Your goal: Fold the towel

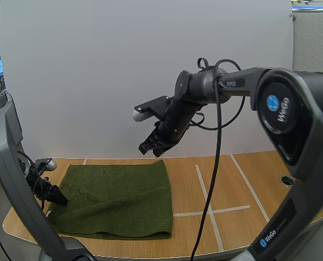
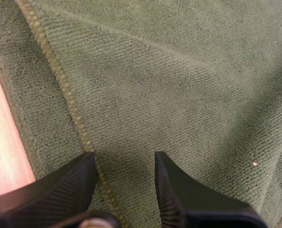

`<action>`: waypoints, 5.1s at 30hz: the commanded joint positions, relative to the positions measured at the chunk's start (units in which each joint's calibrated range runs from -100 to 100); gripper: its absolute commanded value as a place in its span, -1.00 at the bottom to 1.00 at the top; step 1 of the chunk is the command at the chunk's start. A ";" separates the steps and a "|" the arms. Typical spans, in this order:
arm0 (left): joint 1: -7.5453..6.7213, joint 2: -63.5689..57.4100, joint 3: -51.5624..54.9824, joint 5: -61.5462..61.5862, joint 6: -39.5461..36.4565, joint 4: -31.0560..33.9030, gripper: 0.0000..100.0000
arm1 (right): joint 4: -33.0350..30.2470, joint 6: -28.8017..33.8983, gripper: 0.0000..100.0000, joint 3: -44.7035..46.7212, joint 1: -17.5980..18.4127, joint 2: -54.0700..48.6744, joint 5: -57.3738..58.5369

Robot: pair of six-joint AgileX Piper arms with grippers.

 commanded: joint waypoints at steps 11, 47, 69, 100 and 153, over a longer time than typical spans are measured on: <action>0.03 0.57 -2.40 5.16 -0.48 0.43 -0.61 | 0.03 -0.55 -1.00 0.00 -0.13 -4.41 6.12; 0.02 -0.04 -4.89 2.34 -1.77 -1.98 0.35 | 0.14 -0.55 -1.00 0.00 -0.13 -4.41 13.84; 0.02 4.49 -4.89 6.77 -0.85 -4.31 0.29 | 0.98 -0.64 -1.00 0.00 -0.13 -4.41 16.01; 0.33 1.48 -12.06 7.35 -5.09 0.43 -1.00 | 0.98 -0.72 -1.00 0.00 -0.13 -4.41 16.43; 3.46 -4.29 1.18 7.35 0.32 3.89 0.44 | 1.86 -2.06 -1.00 0.00 -0.13 -4.56 24.00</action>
